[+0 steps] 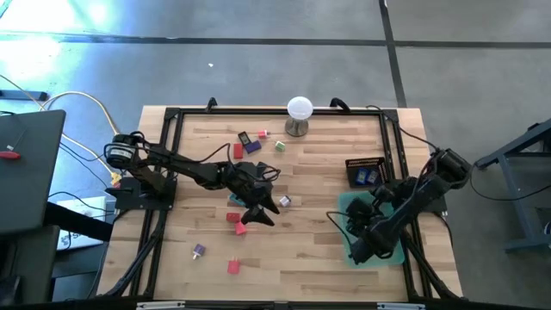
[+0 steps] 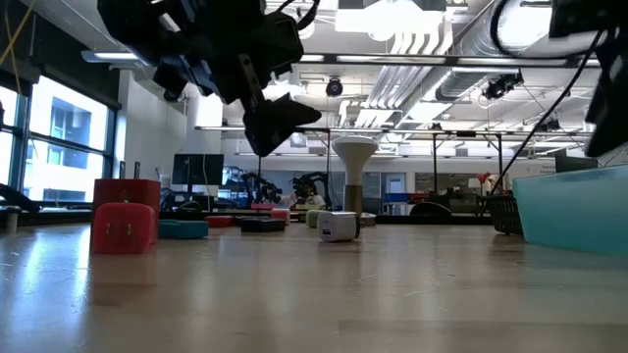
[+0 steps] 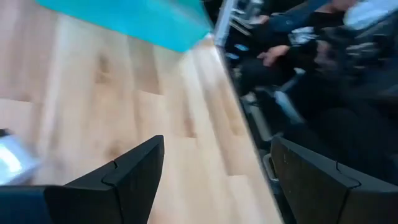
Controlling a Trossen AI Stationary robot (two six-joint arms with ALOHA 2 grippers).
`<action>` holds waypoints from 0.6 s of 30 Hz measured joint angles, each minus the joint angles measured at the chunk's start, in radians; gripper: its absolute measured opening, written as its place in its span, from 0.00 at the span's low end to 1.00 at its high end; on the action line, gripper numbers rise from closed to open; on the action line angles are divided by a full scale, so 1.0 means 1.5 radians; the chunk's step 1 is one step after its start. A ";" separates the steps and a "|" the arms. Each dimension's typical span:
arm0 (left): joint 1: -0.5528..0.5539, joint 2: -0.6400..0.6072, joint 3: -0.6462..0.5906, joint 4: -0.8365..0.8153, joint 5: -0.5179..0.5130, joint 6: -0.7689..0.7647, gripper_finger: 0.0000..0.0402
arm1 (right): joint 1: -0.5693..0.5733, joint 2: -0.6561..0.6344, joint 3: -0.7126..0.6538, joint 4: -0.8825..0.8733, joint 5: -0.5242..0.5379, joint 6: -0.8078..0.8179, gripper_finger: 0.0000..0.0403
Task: Pick & Place Office items
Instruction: Put the black charger adapter into the green bin
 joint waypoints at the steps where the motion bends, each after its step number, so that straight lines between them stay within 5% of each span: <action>1: -0.004 -0.003 0.000 -0.012 -0.019 0.013 0.72 | 0.007 0.000 0.011 -0.006 0.022 0.005 0.98; 11: -0.087 -0.120 0.000 -0.201 -0.397 0.179 0.72 | 0.034 0.000 0.061 0.050 0.235 -0.044 0.98; 18: -0.085 -0.196 0.001 -0.365 -0.478 0.142 0.72 | 0.021 0.000 0.061 0.078 0.284 -0.080 0.97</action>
